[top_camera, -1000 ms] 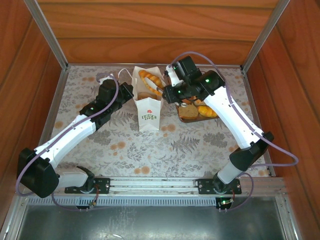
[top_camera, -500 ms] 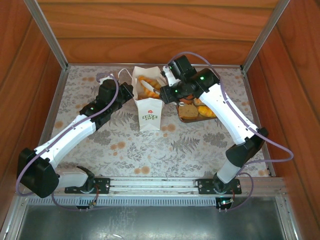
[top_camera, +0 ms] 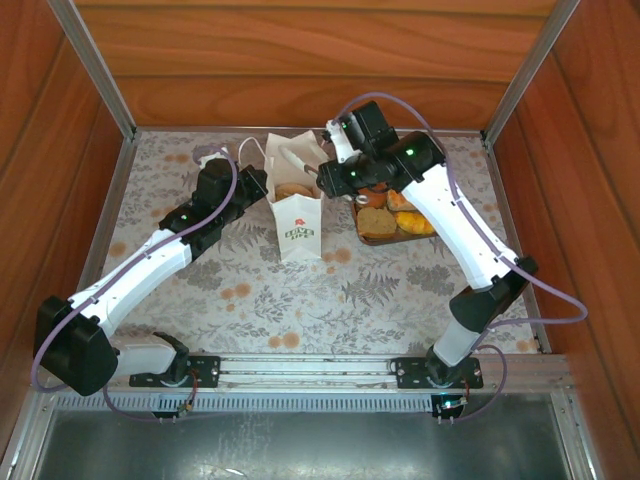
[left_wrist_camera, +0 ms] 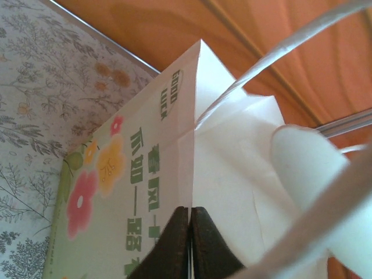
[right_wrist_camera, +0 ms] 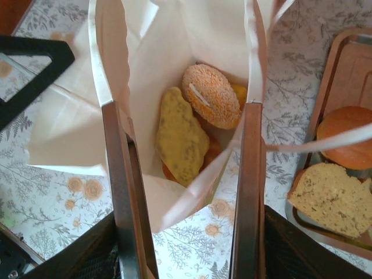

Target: Place the fake bread into the paper bag

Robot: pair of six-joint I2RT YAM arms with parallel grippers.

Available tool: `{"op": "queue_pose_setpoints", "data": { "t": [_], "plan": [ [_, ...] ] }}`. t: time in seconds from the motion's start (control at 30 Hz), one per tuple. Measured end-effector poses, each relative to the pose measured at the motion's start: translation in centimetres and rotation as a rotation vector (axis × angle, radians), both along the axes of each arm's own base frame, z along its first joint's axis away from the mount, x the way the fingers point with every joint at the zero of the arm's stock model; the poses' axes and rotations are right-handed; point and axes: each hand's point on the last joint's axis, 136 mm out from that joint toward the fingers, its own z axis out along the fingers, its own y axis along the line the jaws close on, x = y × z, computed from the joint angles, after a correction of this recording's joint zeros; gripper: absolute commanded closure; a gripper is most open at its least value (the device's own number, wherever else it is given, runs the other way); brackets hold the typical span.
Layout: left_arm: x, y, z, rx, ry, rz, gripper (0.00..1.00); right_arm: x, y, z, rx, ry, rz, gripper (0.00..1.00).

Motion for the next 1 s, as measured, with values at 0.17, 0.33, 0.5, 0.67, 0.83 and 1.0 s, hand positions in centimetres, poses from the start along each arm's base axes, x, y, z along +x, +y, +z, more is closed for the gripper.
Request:
{"op": "queue_pose_setpoints", "data": {
  "t": [0.17, 0.33, 0.5, 0.67, 0.83, 1.0],
  "plan": [
    [-0.1, 0.0, 0.1, 0.009, -0.006, -0.008, 0.61, -0.7, -0.7, 3.8, 0.077, -0.065, -0.002, 0.44],
    [-0.5, 0.3, 1.2, 0.011, -0.036, -0.014, 0.5, -2.2, -2.6, 8.3, 0.177, -0.14, -0.014, 0.45],
    [-1.6, 1.1, 2.0, 0.015, -0.068, -0.015, 0.41, -2.6, -5.8, 10.6, 0.225, -0.187, -0.08, 0.45],
    [-2.8, 2.1, 1.5, 0.04, -0.07, -0.009, 0.22, -2.5, -9.6, 9.7, 0.228, -0.162, -0.193, 0.45],
    [-3.9, 3.1, 1.1, 0.065, -0.076, -0.002, 0.14, -3.0, -13.3, 8.3, 0.217, -0.133, -0.307, 0.44],
    [-5.2, 4.0, 0.3, 0.084, -0.087, -0.005, 0.09, -3.8, -15.9, 5.7, 0.184, -0.08, -0.387, 0.44]
  ]
}}
